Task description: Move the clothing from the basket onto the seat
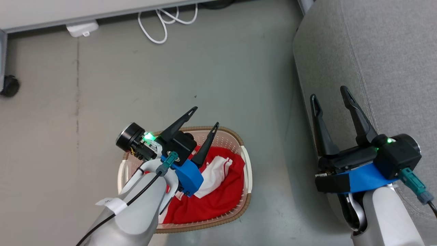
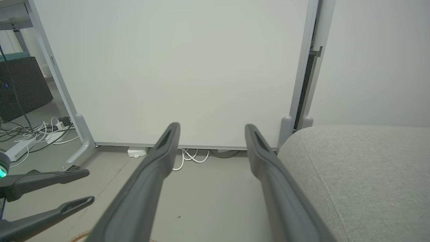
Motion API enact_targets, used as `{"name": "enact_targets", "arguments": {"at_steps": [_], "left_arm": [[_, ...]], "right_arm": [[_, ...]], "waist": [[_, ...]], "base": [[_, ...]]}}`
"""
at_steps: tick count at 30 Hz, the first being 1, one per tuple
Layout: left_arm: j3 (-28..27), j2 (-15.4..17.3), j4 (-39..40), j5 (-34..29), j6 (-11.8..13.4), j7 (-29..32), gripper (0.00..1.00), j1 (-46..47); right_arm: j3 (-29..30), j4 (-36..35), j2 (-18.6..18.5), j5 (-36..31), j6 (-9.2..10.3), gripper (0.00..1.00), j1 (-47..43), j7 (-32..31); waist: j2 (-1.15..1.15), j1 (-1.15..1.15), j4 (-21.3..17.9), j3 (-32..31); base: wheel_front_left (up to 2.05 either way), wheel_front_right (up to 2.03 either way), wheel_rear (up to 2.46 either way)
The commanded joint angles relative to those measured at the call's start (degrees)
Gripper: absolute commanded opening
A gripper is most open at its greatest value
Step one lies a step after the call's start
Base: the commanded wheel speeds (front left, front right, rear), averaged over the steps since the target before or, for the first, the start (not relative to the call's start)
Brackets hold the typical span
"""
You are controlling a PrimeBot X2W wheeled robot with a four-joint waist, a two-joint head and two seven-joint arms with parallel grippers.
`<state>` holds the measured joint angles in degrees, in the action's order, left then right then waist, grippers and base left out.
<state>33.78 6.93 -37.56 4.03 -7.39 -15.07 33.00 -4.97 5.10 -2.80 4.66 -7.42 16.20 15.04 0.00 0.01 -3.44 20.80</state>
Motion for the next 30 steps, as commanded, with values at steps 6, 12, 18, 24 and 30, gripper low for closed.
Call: {"name": "enact_targets", "arguments": {"at_steps": [6, 12, 18, 24, 30], "left_arm": [[9.00, 1.73, -6.92, 2.45, -0.06, -0.16, 1.00, 7.03], [16.45, 2.39, -13.38, 5.28, -0.07, -0.16, 1.00, 11.74], [24.27, 2.62, -21.52, 8.36, -0.07, 0.02, 1.00, 15.70], [31.09, 2.90, -27.68, 13.08, -0.07, 2.22, 1.00, 18.21], [35.14, 3.95, -30.30, 18.65, -0.07, 5.78, 1.00, 20.12]], "right_arm": [[0.20, -1.70, -0.14, 0.52, -0.13, 1.00, 3.65, 0.23], [-0.17, -2.69, -0.15, 0.94, -0.13, 1.00, 6.06, 0.23], [-0.86, -3.85, -0.14, 1.05, -0.13, 1.00, 8.29, 0.22], [-1.56, -4.57, -0.14, 0.85, -0.12, 1.00, 9.90, 0.23], [-1.54, -5.26, -0.14, 1.02, -0.12, 1.00, 11.07, 0.23]], "waist": [[0.00, -0.01, -4.77, 10.05], [0.00, -0.01, -6.14, 14.99], [0.00, -0.01, -7.29, 19.61], [0.00, -0.01, -8.26, 23.40], [0.00, -0.01, -8.68, 26.87]], "base": [[0.00, 0.00, 0.00], [0.00, 0.00, 0.00], [0.00, 0.00, 0.00], [0.00, 0.00, 0.00], [0.00, 0.00, 0.00]]}}
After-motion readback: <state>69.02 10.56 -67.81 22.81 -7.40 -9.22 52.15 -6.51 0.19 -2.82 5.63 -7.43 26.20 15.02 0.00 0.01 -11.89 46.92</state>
